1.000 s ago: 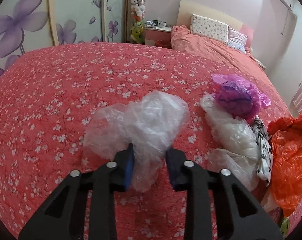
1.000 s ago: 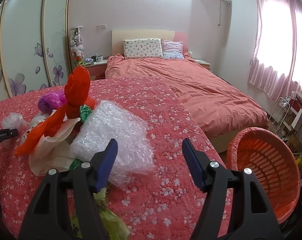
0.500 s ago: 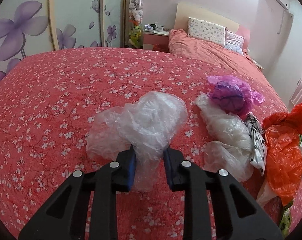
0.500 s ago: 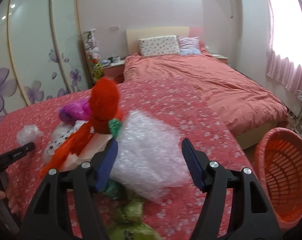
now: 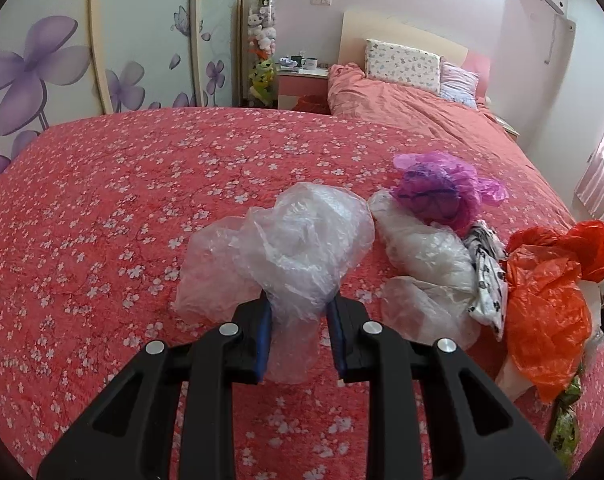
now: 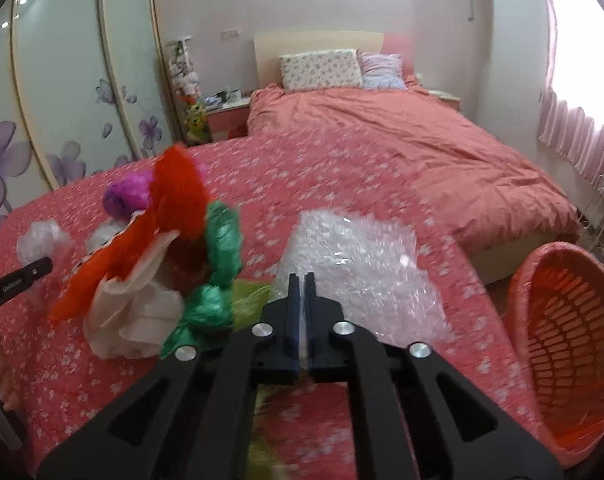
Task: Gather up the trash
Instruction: 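Grasp crumpled clear plastic with the left tool while the right tool grasps bubble wrap, then carry both pieces over the orange basket and open both tools to release them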
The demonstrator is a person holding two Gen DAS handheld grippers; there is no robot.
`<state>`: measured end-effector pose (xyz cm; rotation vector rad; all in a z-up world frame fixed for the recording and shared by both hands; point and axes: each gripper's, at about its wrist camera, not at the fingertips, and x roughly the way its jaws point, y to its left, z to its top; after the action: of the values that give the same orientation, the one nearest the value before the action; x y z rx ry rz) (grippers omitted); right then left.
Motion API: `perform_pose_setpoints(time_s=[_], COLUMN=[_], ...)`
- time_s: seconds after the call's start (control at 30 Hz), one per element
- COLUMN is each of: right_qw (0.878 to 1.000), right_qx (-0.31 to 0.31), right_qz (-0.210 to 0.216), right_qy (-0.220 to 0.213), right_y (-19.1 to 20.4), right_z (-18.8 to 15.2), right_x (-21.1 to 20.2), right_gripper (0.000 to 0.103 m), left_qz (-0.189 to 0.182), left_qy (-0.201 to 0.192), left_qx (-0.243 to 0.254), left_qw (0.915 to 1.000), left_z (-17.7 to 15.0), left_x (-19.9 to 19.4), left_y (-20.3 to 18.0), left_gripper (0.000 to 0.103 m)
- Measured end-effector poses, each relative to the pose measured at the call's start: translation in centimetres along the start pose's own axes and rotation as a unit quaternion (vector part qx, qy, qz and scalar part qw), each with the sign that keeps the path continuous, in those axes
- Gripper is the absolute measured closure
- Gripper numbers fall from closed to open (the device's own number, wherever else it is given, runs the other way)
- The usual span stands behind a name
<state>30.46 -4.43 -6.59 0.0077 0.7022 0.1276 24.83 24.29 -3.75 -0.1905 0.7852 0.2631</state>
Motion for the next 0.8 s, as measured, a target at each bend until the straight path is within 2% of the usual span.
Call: perform_pose_setpoints(time_s=[0.03, 0.1, 0.27, 0.37, 0.43, 0.53, 0.8], right_qw=[1.0, 1.0, 0.998, 0.997, 0.997, 0.998, 0.999], right_qx=[0.006, 0.019, 0.013, 0.017, 0.017, 0.016, 0.037], right_qz=[-0.006, -0.015, -0.038, -0.031, -0.025, -0.018, -0.022], right_qy=[0.004, 0.003, 0.041, 0.063, 0.072, 0.066, -0.001], right_y=[-0.3, -0.9, -1.1, -1.5, -1.7, -2.0, -4.6], right_z=[0.1, 0.3, 0.2, 0.1, -0.1, -0.1, -0.2], right_x=[0.2, 0.6, 3.1, 3.9, 4.2, 3.9, -0.5], right_gripper=[0.058, 0.043, 0.043, 0.053, 0.07, 0.084, 0.087], left_qz=[-0.002, -0.002, -0.004, -0.006, -0.008, -0.01, -0.024], left_qy=[0.001, 0.001, 0.003, 0.003, 0.003, 0.002, -0.013], left_qx=[0.0, 0.003, 0.009, 0.011, 0.011, 0.013, 0.025], left_qw=[1.0, 1.0, 0.9999, 0.9999, 0.9999, 0.9999, 0.9993], left_z=[0.0, -0.1, -0.2, -0.3, -0.4, -0.5, -0.6], left_x=[0.0, 0.1, 0.3, 0.4, 0.5, 0.3, -1.6], left_y=[-0.1, -0.4, -1.1, -1.4, -1.6, -2.1, -3.6], left_gripper=[0.078, 0.078, 0.078, 0.078, 0.078, 0.078, 0.078])
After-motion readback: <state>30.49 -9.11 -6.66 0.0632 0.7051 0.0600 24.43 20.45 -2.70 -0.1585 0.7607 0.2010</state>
